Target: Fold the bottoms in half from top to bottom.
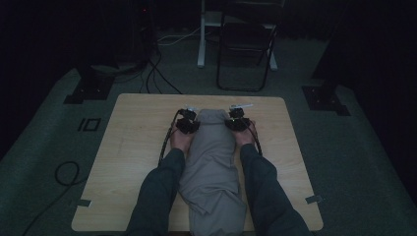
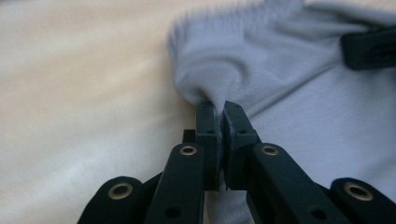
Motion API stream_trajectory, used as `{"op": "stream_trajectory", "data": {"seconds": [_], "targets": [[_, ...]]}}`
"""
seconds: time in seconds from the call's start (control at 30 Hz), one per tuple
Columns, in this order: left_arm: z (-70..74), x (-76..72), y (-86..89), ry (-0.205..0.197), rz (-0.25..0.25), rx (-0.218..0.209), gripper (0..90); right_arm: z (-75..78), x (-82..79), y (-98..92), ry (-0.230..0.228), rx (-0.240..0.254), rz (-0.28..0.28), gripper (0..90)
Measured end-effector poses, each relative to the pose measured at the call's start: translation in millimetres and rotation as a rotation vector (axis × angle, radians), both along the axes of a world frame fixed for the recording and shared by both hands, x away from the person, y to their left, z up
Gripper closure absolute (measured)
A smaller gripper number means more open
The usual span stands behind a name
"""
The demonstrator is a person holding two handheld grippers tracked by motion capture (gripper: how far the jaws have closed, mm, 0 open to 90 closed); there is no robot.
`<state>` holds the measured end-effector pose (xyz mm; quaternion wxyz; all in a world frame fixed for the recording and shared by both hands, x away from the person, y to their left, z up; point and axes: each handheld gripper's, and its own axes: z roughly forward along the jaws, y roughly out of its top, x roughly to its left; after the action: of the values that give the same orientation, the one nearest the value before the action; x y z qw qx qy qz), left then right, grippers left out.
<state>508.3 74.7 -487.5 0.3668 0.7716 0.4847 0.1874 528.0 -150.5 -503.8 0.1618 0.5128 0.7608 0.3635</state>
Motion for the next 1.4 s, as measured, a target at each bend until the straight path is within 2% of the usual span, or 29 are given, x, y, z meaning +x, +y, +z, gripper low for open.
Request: {"op": "stream_trajectory", "data": {"seconds": [0.07,0.13,0.2,0.23,0.33,0.43,0.47,0.53,0.6,0.67,0.73,0.83,0.87,0.9,0.93,0.97,1.07,1.23,1.3,1.33,1.4], "targets": [[12.2,-3.8,3.1,-0.022,-0.012,-0.022,87.0,13.2,-2.1,-3.2,-0.020,0.048,0.006,86.2],[22.5,-13.4,5.9,-0.047,-0.043,-0.018,86.9,23.4,-8.8,-4.7,-0.028,0.063,0.027,86.2],[26.3,-24.4,10.8,-0.054,-0.065,-0.034,86.8,29.8,-19.7,-6.7,-0.031,0.084,0.062,86.1],[26.2,-31.1,12.6,-0.056,-0.076,-0.037,86.7,31.6,-25.9,-7.4,-0.034,0.079,0.080,86.1],[18.0,-52.4,16.3,-0.045,-0.114,-0.019,86.6,31.5,-46.8,-9.0,-0.024,0.075,0.123,86.0],[1.9,-72.0,19.9,-0.009,-0.144,0.008,86.3,21.5,-66.7,-6.8,0.001,0.035,0.169,85.9],[1.9,-72.0,19.9,-0.009,-0.144,0.008,86.2,15.2,-73.7,-5.3,0.020,0.019,0.187,85.8],[-10.3,-84.8,22.4,0.017,-0.164,0.022,86.2,6.3,-82.8,-3.0,0.037,-0.004,0.205,85.7],[-18.0,-92.0,22.4,0.039,-0.176,0.029,86.1,-2.1,-90.9,-1.0,0.055,-0.021,0.220,85.5],[-26.6,-96.7,20.9,0.059,-0.188,0.054,86.1,-9.2,-95.4,0.8,0.066,-0.046,0.230,85.3],[-37.1,-95.9,17.2,0.086,-0.199,0.099,86.1,-15.6,-96.0,2.9,0.082,-0.062,0.231,85.3],[-41.1,-89.4,14.4,0.074,-0.188,0.092,86.0,-23.6,-90.1,5.8,0.094,-0.057,0.220,85.3],[-40.9,-86.1,13.1,0.066,-0.184,0.111,86.0,-24.3,-86.8,6.2,0.089,-0.054,0.214,85.3],[-40.9,-86.1,13.1,0.066,-0.184,0.111,86.1,-24.6,-83.0,7.1,0.084,-0.057,0.207,85.3],[-40.6,-76.7,11.0,0.048,-0.172,0.145,86.1,-25.2,-76.9,8.5,0.080,-0.054,0.197,85.3],[-40.3,-70.3,10.8,0.046,-0.161,0.155,86.1,-25.3,-72.6,9.4,0.080,-0.052,0.190,85.3],[-40.5,-49.1,9.7,0.041,-0.107,0.161,86.1,-25.4,-53.1,17.1,0.053,-0.087,0.170,85.0],[-39.3,-18.3,5.3,0.044,-0.021,0.186,85.6,-23.8,-23.7,27.5,0.042,-0.130,0.134,84.0],[-38.6,-13.6,4.5,0.050,-0.005,0.187,84.8,-23.5,-18.8,28.8,0.042,-0.137,0.128,83.5],[-35.2,-7.1,3.1,0.069,0.011,0.188,84.8,-23.2,-14.4,29.3,0.043,-0.138,0.122,83.2],[-26.4,-8.8,3.0,0.052,0.009,0.171,85.2,-18.9,-8.6,28.1,0.031,-0.139,0.108,84.2]]}}
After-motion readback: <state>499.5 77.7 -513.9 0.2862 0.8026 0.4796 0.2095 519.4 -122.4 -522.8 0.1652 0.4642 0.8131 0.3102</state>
